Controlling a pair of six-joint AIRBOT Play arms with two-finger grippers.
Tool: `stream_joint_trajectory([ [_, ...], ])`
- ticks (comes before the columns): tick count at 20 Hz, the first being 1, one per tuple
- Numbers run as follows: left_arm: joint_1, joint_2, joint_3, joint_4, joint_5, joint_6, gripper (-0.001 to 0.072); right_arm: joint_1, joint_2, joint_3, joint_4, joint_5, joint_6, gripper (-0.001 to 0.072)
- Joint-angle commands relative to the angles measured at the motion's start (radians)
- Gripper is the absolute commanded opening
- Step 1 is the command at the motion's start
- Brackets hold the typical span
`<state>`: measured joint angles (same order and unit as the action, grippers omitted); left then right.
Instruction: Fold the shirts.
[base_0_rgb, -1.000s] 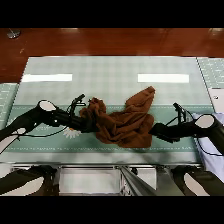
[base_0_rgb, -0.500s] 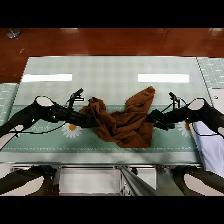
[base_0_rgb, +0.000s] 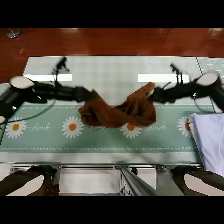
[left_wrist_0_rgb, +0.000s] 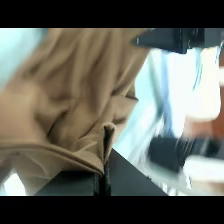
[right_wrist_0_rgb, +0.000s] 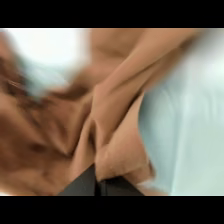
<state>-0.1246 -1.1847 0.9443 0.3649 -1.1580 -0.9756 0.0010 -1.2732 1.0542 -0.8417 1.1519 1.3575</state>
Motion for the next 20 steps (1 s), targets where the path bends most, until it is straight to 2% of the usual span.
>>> stream_joint_trajectory([
  [1,0.086,0.076,0.293,-0.006,0.027,-0.024,0.002,0.001,0.016,0.457,-0.103,0.057,0.071,0.0028],
  [3,0.123,0.093,0.501,0.008,0.042,-0.038,0.002,0.001,0.016,0.75,-0.111,0.077,0.097,0.0028],
  [5,0.145,0.101,0.709,0.095,0.05,-0.09,0.002,0.001,0.016,1.007,-0.11,0.144,0.106,0.0028],
  [7,0.158,0.113,0.876,0.22,0.05,-0.147,0.002,0.001,0.058,1.138,-0.11,0.179,0.107,0.0028],
  [11,0.158,0.182,1.093,0.528,0.051,-0.259,0.002,0.001,0.251,1.138,-0.223,0.246,0.092,0.0028],
  [15,0.158,0.332,1.106,0.79,0.059,-0.305,0.002,0.001,0.404,1.137,-0.348,0.328,0.107,0.0028],
  [17,0.158,0.394,1.106,0.883,0.059,-0.335,0.002,0.001,0.445,1.137,-0.349,0.397,0.123,0.0028],
  [20,0.157,0.45,1.106,0.893,0.057,-0.358,0.0021,0.001,0.47,1.136,-0.346,0.487,0.154,0.0028],
])
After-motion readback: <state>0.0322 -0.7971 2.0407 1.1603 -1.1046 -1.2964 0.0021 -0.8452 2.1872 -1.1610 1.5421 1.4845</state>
